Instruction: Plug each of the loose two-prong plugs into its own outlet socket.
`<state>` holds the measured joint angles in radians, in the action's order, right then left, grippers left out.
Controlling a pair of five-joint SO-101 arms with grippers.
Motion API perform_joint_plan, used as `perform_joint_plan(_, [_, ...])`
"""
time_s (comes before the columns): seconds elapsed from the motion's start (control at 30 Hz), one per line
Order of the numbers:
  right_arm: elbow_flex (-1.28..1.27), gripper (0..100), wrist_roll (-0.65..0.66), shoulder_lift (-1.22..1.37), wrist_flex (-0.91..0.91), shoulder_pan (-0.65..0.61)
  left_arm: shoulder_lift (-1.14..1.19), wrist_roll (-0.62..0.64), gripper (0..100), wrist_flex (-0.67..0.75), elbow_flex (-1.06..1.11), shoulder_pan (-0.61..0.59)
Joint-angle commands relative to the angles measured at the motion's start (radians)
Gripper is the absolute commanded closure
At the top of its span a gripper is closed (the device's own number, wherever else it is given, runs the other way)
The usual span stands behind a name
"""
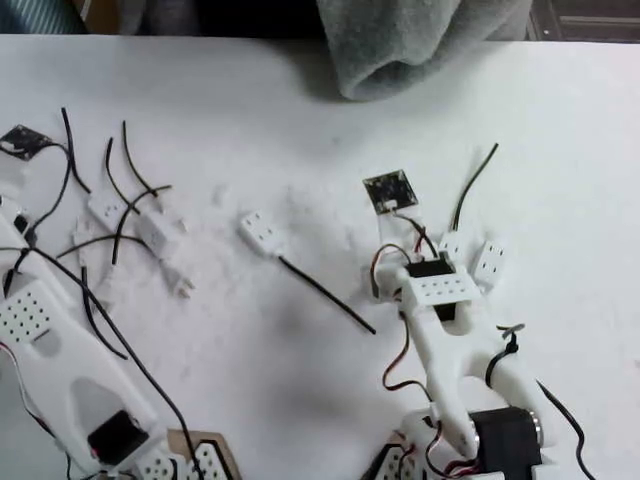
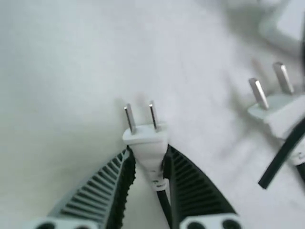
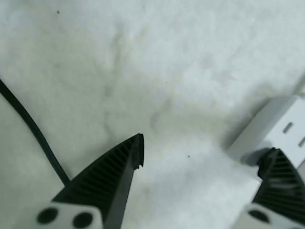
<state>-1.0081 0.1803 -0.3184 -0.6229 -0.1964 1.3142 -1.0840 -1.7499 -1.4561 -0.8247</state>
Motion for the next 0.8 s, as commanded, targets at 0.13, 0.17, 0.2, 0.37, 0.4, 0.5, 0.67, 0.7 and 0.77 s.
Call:
perform_joint_plan(0.13, [0.005,62.3,0.009,-0.031,0.018,-0.007,-0.148,-0.009,98,-0.04,0.018,-0.047])
perform_joint_plan(0.17, [0.005,62.3,0.009,-0.031,0.018,-0.007,-0.171,-0.009,98,-0.041,0.052,-0.047])
perform_joint_plan(0.2, [0.005,62.3,0.009,-0.031,0.019,-0.007,-0.197,-0.009,98,-0.041,0.098,-0.047])
perform_joint_plan(0.37, [0.005,62.3,0.009,-0.031,0.019,-0.007,-0.421,-0.012,98,-0.041,0.417,-0.041])
perform_joint_plan(0.4, [0.005,62.3,0.009,-0.031,0.019,-0.007,-0.481,-0.012,98,-0.04,0.494,-0.038])
perform_joint_plan(0.5, [0.005,62.3,0.009,-0.031,0.019,-0.007,-0.659,-0.014,98,-0.038,0.729,-0.008])
perform_joint_plan(0.67, [0.005,62.3,0.009,-0.031,0.019,-0.007,-0.94,-0.017,98,-0.034,1.125,0.088])
perform_joint_plan(0.7, [0.005,62.3,0.009,-0.031,0.019,-0.007,-0.995,-0.017,98,-0.034,1.2,0.114])
perform_joint_plan(0.77, [0.005,62.3,0.009,-0.031,0.019,-0.007,-1.112,-0.017,98,-0.017,1.355,0.171])
